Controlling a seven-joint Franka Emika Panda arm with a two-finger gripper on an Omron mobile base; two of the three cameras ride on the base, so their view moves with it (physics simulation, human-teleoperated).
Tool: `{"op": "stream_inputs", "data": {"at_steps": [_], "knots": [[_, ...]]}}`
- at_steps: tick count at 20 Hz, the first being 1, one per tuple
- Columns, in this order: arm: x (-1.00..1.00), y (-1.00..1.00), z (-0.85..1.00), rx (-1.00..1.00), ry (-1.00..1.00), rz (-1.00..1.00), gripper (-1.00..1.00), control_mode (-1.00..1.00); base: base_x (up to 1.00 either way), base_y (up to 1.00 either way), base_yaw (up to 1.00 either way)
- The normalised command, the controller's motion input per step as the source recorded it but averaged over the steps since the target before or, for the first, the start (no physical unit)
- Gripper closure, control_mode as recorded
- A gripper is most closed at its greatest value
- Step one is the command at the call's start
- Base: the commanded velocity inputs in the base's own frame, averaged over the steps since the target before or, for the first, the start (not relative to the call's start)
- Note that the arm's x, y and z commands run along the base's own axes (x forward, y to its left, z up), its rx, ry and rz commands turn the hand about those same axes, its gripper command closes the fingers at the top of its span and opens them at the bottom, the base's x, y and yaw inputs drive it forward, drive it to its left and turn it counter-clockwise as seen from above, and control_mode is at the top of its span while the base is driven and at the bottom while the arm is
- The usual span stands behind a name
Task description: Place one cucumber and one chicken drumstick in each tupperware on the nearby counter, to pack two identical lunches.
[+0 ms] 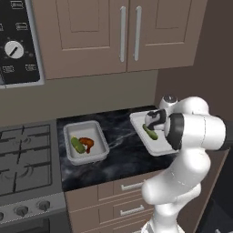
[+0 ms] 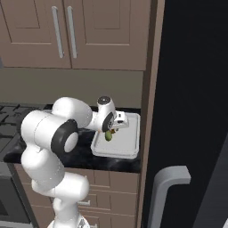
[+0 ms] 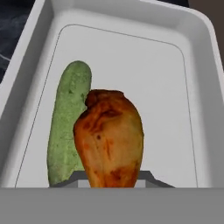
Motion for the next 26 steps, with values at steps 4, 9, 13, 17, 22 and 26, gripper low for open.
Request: {"op": "stream_inputs", "data": {"at_steps": [4, 9, 13, 17, 22, 26], "knots": [[0.36, -0.2, -0.27, 0.0, 0.0, 0.02, 1.0, -1.0, 0.0, 0.0, 0.0], [0.4, -0.03, -0.34, 0.0, 0.0, 0.03, 1.0, -1.0, 0.0, 0.0, 0.0], [0.4, 0.0, -0.29, 0.0, 0.0, 0.02, -1.0, -1.0, 0.0, 0.0, 0.0], [0.28, 0.0, -0.04, 0.0, 0.0, 0.0, -1.0, -1.0, 0.0, 0.0, 0.0], [-0.08, 0.02, 0.22, -0.01, 0.0, 0.0, -1.0, -1.0, 0.0, 0.0, 0.0], [-0.65, 0.3, 0.63, -0.09, -0.05, 0.0, -1.0, -1.0, 0.0, 0.0, 0.0]]}}
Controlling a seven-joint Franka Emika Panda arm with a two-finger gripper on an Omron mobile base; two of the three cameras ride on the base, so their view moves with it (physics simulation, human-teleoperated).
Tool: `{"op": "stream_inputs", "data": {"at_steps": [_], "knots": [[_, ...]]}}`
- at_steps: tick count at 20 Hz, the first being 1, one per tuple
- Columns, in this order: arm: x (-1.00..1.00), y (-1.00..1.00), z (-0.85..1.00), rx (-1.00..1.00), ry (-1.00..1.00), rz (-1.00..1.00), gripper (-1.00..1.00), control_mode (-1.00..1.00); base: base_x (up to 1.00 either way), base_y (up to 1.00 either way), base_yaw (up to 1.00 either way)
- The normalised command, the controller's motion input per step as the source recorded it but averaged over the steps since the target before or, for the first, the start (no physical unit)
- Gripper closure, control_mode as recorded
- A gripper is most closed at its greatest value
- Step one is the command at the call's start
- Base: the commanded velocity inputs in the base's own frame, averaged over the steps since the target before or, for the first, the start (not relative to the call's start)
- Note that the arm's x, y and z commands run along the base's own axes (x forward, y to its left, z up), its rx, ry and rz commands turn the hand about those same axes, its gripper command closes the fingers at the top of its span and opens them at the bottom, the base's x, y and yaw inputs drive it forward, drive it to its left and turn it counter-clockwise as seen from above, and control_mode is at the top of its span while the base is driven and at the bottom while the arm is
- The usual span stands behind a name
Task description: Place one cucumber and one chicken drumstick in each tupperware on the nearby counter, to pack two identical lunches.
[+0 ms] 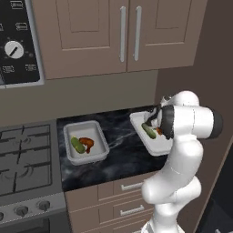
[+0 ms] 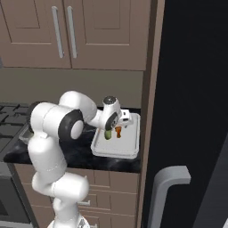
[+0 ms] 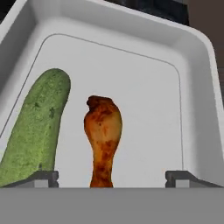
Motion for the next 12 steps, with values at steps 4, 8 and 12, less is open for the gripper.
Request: {"op": "stream_inputs", "data": {"at_steps": [4, 8, 12], "knots": [[-0.67, 0.67, 0.8, -0.18, -0.1, 0.0, -1.0, -1.0, 0.0, 0.0, 0.0], [-0.61, 0.86, 0.81, -0.23, -0.08, 0.0, -1.0, -1.0, 0.0, 0.0, 0.0], [-0.68, 0.9, 0.85, -0.23, -0.08, 0.0, -1.0, -1.0, 0.0, 0.0, 0.0]]}}
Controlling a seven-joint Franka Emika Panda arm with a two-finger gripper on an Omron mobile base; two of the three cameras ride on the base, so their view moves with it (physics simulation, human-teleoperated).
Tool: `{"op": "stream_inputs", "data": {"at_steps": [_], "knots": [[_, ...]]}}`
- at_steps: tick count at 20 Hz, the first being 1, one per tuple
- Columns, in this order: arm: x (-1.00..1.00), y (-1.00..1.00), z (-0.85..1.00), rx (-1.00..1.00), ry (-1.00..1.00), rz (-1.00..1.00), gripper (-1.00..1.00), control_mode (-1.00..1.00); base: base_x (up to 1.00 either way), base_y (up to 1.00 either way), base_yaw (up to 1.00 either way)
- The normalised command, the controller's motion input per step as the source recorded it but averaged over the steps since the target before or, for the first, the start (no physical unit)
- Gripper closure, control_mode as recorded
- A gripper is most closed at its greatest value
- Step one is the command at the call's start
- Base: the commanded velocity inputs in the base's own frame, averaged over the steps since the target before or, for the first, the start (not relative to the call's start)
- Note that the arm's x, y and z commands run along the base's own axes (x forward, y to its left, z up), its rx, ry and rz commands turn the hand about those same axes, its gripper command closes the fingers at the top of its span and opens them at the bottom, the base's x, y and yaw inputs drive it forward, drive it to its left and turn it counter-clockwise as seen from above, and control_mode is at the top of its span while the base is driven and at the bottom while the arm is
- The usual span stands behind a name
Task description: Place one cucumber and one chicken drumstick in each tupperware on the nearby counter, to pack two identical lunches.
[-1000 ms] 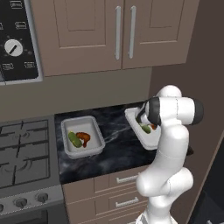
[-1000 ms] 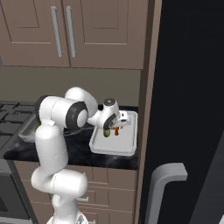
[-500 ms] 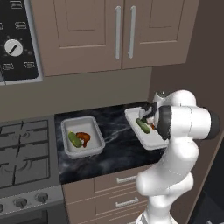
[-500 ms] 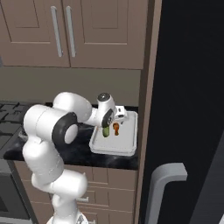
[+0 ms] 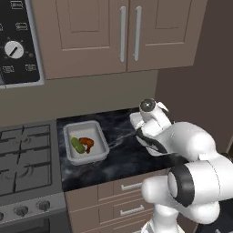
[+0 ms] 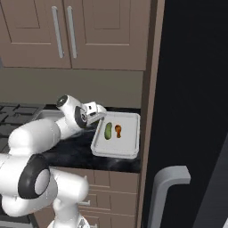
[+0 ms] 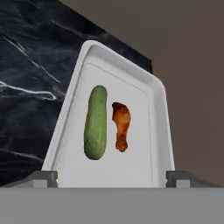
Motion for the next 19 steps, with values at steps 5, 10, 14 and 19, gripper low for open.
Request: {"op": "stream_inputs", "data": {"at_steps": [5, 10, 14, 19], "knots": [[-0.75, 0.71, 1.0, -0.13, -0.12, 0.01, -1.0, -1.0, 0.0, 0.0, 0.0], [-0.94, 0.56, 0.98, -0.05, -0.25, 0.03, -1.0, -1.0, 0.0, 0.0, 0.0], [-1.0, 0.58, 0.83, -0.06, -0.24, 0.01, -1.0, -1.0, 0.0, 0.0, 0.0], [-0.95, 0.5, 0.71, -0.08, -0.23, 0.0, -1.0, -1.0, 0.0, 0.0, 0.0]]}}
